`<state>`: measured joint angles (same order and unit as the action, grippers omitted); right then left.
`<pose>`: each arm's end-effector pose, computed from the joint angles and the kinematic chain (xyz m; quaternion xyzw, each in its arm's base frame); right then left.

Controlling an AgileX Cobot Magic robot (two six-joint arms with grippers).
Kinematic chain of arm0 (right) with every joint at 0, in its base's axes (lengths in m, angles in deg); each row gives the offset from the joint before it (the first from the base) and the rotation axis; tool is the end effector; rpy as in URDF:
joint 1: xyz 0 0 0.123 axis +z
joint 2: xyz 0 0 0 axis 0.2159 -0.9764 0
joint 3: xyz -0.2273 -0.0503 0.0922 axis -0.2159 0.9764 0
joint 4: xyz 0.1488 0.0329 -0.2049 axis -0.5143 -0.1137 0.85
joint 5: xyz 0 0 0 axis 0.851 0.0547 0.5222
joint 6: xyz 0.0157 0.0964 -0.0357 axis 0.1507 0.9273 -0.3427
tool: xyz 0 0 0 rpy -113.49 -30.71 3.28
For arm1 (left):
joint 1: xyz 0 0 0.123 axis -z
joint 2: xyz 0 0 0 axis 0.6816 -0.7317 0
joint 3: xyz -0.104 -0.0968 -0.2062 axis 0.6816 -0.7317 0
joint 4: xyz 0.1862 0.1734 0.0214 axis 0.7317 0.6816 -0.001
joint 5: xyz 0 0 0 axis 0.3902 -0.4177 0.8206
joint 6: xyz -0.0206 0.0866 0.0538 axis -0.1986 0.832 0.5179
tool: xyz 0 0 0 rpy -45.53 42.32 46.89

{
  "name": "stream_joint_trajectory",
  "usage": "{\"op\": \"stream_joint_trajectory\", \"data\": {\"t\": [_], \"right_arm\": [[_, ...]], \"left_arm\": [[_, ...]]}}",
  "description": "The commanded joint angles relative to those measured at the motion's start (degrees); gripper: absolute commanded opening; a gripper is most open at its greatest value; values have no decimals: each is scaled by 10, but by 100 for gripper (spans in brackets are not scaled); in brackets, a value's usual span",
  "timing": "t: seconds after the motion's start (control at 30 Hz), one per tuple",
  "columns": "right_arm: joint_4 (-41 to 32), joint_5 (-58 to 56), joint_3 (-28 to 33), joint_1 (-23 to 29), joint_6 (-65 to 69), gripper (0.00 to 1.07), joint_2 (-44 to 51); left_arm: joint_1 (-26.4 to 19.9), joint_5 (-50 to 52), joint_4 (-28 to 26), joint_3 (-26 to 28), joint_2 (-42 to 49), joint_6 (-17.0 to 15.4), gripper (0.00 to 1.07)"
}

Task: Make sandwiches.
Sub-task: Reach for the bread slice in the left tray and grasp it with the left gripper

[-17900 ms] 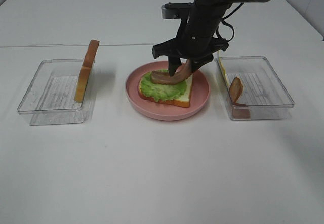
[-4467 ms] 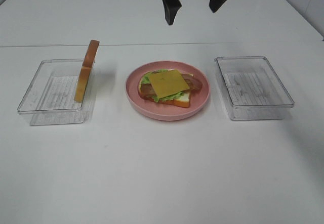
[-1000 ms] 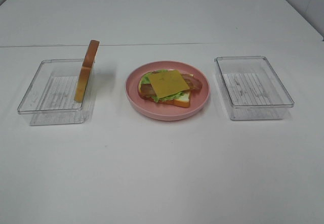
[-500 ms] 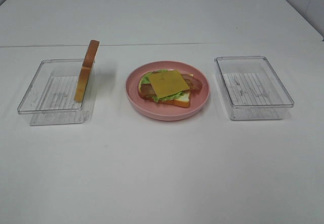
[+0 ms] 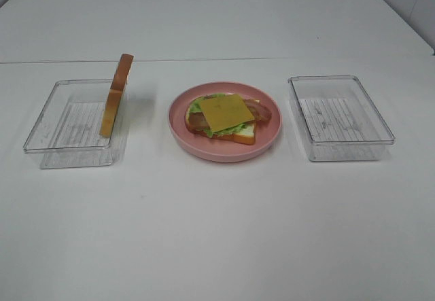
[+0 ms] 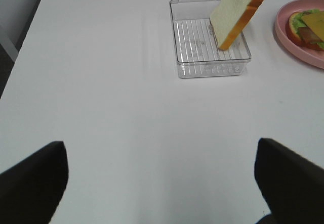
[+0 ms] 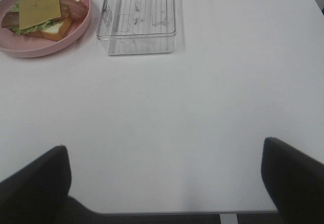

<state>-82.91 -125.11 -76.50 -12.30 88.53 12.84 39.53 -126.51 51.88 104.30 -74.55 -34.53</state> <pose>0.0470 0.0008 0.2556 -0.0062 0.8758 0.0016 0.4825 0.0622 -0.0014 0.2952 -0.0185 0.8729 -0.0097 0.4874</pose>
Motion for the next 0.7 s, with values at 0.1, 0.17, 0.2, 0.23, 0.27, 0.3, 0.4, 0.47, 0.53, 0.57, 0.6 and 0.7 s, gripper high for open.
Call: {"op": "stream_joint_trajectory", "data": {"t": [0.1, 0.17, 0.2, 0.23, 0.27, 0.3, 0.4, 0.47, 0.53, 0.57, 0.6, 0.7], "right_arm": [[-3, 5, 1, -2, -2, 98, 19], [-3, 5, 1, -2, -2, 98, 19], [-3, 5, 1, -2, -2, 98, 19], [-3, 5, 1, -2, -2, 98, 19], [-3, 5, 1, -2, -2, 98, 19], [-3, 5, 1, -2, -2, 98, 19], [-3, 5, 1, -2, -2, 98, 19], [-3, 5, 1, -2, -2, 98, 19], [-3, 5, 1, -2, -2, 98, 19], [-3, 5, 1, -2, -2, 98, 19], [-3, 5, 1, -2, -2, 98, 19], [-3, 5, 1, -2, -2, 98, 19]], "left_arm": [[2, 21, -8, 37, -66, -18, 93], [2, 10, -13, 69, -123, -33, 93], [2, -7, -19, 104, -186, -33, 93], [2, -17, -25, 122, -216, -28, 93], [2, -22, -33, 156, -268, -25, 93], [2, -22, -33, 156, -268, -25, 93], [2, -18, -47, 206, -342, -10, 93], [2, -17, -48, 223, -367, -10, 93], [2, -13, -48, 270, -437, -10, 93], [2, -13, -48, 270, -437, -10, 93], [2, -18, -48, 300, -482, -16, 93], [2, -37, -51, 346, -549, -19, 93]]}}
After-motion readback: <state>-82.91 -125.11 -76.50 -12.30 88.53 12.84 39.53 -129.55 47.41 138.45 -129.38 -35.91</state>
